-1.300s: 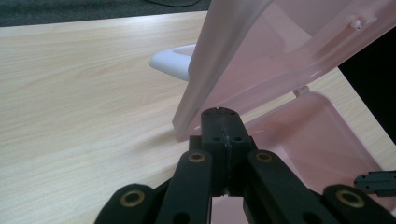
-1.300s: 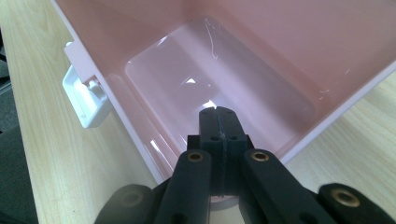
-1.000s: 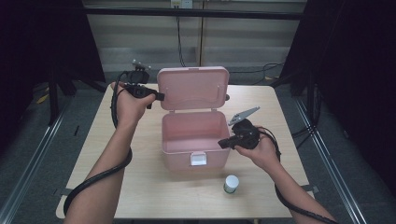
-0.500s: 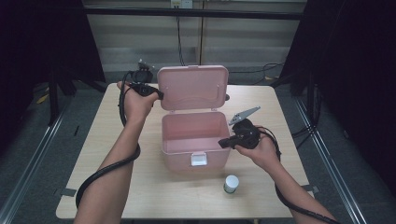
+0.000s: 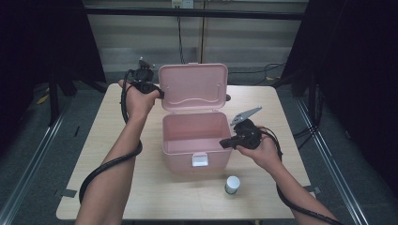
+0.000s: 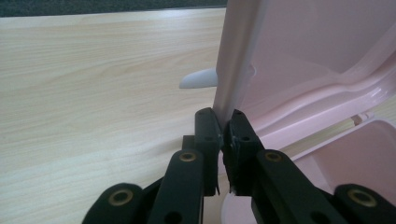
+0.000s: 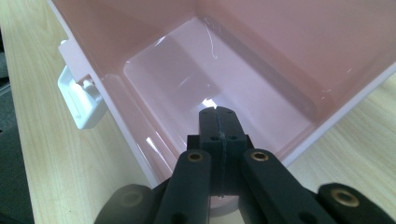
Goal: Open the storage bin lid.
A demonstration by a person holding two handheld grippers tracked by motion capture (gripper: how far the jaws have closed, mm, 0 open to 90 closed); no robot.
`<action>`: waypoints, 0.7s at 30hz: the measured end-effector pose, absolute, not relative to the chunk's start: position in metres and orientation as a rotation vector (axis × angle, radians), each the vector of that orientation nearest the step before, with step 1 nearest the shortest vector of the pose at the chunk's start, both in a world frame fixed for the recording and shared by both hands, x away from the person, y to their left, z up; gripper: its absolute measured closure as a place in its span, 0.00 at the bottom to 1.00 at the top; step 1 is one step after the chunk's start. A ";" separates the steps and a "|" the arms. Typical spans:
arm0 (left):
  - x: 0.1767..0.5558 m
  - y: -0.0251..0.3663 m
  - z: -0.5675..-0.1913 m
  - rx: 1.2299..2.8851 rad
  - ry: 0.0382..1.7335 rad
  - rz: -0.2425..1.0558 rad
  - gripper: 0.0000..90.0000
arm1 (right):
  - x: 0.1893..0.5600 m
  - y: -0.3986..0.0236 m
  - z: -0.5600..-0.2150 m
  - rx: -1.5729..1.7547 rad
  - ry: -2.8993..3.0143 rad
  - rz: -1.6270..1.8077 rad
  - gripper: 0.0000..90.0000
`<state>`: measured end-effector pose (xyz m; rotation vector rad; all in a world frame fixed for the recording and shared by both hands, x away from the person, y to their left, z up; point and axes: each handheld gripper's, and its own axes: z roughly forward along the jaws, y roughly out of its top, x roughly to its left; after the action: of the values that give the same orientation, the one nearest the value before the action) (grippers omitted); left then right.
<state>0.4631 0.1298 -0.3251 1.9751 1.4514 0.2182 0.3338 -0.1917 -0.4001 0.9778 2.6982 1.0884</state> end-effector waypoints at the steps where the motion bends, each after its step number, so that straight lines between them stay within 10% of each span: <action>1: 0.465 0.130 -0.326 1.983 1.451 0.216 0.94 | 0.334 -0.191 -0.400 0.974 2.697 1.084 1.00; 21: 0.481 0.127 -0.336 1.987 1.498 0.217 0.95 | 0.333 -0.192 -0.401 0.981 2.687 1.099 1.00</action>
<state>0.4812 0.1265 -0.3357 1.9865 1.4982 0.2172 0.3330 -0.1925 -0.4006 0.9812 2.6865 1.0988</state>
